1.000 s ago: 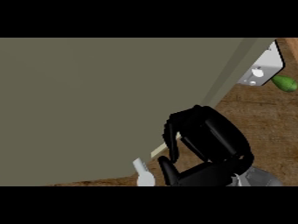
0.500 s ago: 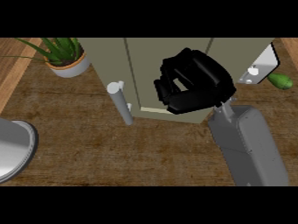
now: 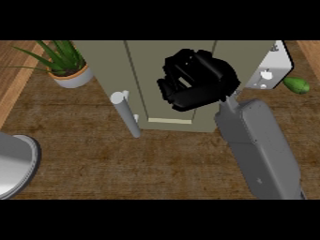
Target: Pick up the bottled water, place it into the cabinet and close the cabinet
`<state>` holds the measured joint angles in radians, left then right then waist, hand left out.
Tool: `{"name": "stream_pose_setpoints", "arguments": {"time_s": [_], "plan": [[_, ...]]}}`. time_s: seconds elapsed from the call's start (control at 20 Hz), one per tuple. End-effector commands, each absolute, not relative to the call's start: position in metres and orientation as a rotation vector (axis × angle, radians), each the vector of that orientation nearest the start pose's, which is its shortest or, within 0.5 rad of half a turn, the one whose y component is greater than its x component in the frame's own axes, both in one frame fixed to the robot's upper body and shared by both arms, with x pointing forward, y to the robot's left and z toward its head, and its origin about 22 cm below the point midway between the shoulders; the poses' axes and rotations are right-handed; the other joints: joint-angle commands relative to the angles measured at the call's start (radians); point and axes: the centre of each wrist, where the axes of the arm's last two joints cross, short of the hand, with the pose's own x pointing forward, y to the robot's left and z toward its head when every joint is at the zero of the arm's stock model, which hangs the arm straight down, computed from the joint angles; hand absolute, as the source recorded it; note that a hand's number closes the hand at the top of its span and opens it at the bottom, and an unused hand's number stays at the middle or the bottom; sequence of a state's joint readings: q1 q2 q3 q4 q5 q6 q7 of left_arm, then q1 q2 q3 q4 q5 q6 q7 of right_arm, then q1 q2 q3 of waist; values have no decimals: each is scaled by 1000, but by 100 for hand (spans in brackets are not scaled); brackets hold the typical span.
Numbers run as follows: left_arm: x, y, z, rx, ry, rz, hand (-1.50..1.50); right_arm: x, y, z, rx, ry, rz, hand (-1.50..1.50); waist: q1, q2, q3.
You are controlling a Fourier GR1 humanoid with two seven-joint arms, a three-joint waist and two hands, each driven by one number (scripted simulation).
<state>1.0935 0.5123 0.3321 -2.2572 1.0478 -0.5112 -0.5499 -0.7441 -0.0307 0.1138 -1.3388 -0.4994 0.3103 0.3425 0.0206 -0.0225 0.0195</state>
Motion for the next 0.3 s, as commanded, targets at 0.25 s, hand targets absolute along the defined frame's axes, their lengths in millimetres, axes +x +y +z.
{"name": "stream_pose_setpoints", "arguments": {"time_s": [0.25], "plan": [[8, 370, 112, -348, -1979, 253, -150, 384, -72, 172, 860, -1498, 535, 150, 34, 30, -20]]}}
